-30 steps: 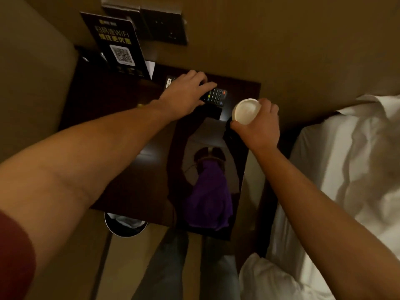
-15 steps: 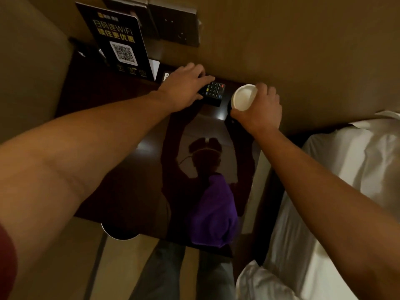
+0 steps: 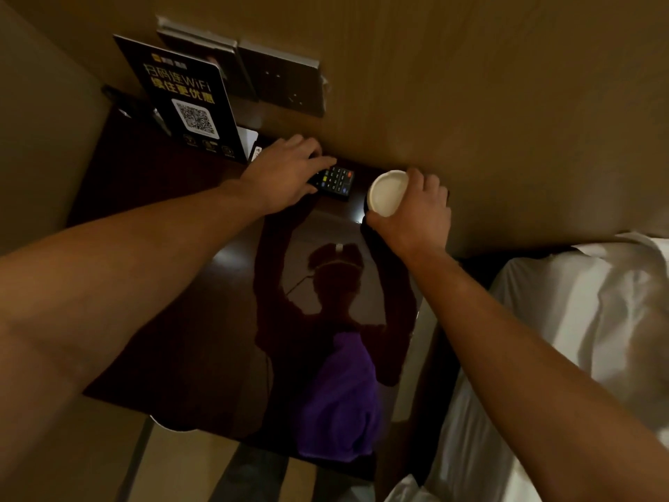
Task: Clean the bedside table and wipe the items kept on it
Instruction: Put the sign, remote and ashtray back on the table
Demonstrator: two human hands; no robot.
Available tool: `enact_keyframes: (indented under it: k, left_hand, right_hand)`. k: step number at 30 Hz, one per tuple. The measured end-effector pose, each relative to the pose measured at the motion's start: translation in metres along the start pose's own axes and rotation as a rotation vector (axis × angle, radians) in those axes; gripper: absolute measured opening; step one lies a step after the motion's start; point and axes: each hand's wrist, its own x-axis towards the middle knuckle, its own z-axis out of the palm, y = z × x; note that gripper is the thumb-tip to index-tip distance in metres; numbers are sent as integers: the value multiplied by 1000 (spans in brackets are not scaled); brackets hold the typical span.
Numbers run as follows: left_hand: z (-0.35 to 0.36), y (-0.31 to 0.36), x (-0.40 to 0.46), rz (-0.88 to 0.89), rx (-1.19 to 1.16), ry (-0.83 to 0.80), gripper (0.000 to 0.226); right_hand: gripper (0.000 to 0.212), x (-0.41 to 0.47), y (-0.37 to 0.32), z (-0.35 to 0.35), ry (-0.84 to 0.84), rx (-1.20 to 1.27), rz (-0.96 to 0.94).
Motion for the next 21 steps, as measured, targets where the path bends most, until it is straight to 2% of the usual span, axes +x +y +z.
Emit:
enact_keyframes:
  k: [12, 21]
  left_hand:
    - [-7, -2, 1, -56, -101, -39, 65]
    - [-3, 17, 5, -27, -112, -34, 65]
  right_hand:
    - [98, -3, -1, 8, 52, -71, -17]
    - [105, -6, 4, 6, 36, 6, 6]
